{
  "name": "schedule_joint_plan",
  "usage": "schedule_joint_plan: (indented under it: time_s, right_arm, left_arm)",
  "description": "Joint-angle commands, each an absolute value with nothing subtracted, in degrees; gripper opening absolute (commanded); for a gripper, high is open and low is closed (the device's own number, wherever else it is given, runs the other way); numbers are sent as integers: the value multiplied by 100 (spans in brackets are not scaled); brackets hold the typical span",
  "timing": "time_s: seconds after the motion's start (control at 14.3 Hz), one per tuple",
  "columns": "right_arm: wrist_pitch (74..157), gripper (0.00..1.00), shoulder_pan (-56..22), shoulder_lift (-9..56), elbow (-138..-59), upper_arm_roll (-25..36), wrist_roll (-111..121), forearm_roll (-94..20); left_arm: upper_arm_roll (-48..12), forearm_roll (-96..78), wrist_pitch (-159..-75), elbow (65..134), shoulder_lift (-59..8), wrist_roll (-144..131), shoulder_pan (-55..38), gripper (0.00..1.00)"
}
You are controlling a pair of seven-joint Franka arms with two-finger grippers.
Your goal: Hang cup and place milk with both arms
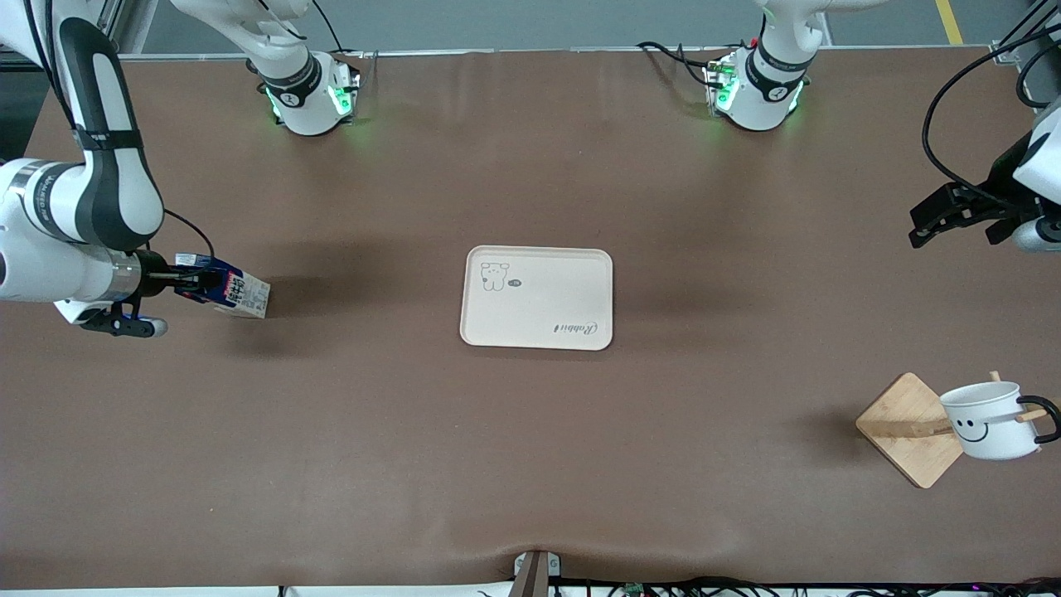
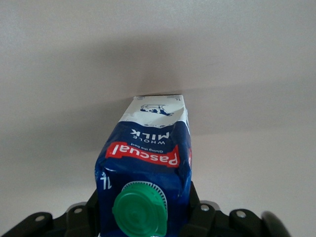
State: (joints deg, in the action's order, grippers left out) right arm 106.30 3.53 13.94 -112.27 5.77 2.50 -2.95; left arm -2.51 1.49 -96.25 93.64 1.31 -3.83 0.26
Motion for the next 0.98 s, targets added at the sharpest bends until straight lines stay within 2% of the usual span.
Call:
schedule_joint_plan:
  time_s: [0.0, 0.14, 0.28, 0.91]
  right_arm:
    - [10705, 35, 483, 1265, -11435, 440, 308, -185]
    - [10723, 83, 483, 1301, -11417, 439, 325, -185]
    - [10723, 99, 483, 1318, -11408, 439, 448, -185]
    - [10714, 100, 492, 1345, -11382, 439, 457, -193]
  left_arm:
    - [-272, 167, -9431, 9395, 228, -308, 35, 100]
    - [-281, 167, -9352, 9413, 255, -316, 18, 100]
    - [-360, 158, -9282, 9413, 272, -343, 9, 100]
    - [-404, 158, -9149, 9632, 571, -325, 44, 100]
